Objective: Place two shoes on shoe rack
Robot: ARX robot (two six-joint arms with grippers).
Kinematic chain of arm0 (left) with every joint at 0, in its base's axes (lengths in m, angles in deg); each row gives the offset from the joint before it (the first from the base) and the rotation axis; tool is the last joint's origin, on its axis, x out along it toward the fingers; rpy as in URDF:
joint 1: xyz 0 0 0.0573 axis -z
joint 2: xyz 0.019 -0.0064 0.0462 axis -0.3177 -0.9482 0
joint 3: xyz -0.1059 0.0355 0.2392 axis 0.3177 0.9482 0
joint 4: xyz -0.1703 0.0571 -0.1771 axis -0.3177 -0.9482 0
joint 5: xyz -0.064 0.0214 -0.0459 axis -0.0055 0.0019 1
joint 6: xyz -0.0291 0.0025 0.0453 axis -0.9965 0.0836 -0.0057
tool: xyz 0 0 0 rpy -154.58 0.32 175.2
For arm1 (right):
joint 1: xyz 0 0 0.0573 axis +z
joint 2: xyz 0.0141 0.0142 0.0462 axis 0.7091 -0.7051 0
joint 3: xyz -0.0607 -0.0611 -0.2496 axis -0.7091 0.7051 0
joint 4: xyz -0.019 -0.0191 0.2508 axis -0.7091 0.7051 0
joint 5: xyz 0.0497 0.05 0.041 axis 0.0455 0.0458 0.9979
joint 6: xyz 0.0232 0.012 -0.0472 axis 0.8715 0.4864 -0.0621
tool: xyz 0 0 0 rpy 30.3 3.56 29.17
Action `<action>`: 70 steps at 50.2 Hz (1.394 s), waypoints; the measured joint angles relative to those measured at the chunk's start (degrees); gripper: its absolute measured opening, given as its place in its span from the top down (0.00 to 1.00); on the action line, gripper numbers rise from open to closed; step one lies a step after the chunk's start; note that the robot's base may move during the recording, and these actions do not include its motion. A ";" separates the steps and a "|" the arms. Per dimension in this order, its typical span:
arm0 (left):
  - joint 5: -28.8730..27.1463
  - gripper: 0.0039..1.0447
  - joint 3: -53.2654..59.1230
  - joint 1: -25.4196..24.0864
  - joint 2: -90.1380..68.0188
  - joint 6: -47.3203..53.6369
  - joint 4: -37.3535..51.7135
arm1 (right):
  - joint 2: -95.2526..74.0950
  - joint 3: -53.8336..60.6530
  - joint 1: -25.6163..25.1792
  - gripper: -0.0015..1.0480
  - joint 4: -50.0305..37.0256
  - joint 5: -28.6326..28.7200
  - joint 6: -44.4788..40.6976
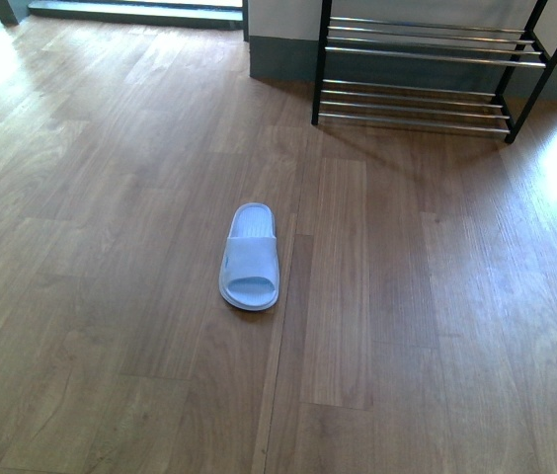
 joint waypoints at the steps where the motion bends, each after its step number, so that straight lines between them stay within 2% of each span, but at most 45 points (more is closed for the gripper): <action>1: -0.04 0.09 0.00 0.00 0.00 0.00 0.00 | 0.00 -0.02 0.00 0.98 0.00 0.02 -0.02; 70: -0.15 0.09 0.00 0.00 0.00 0.00 -0.02 | -0.04 0.02 0.11 0.98 0.00 0.15 -0.02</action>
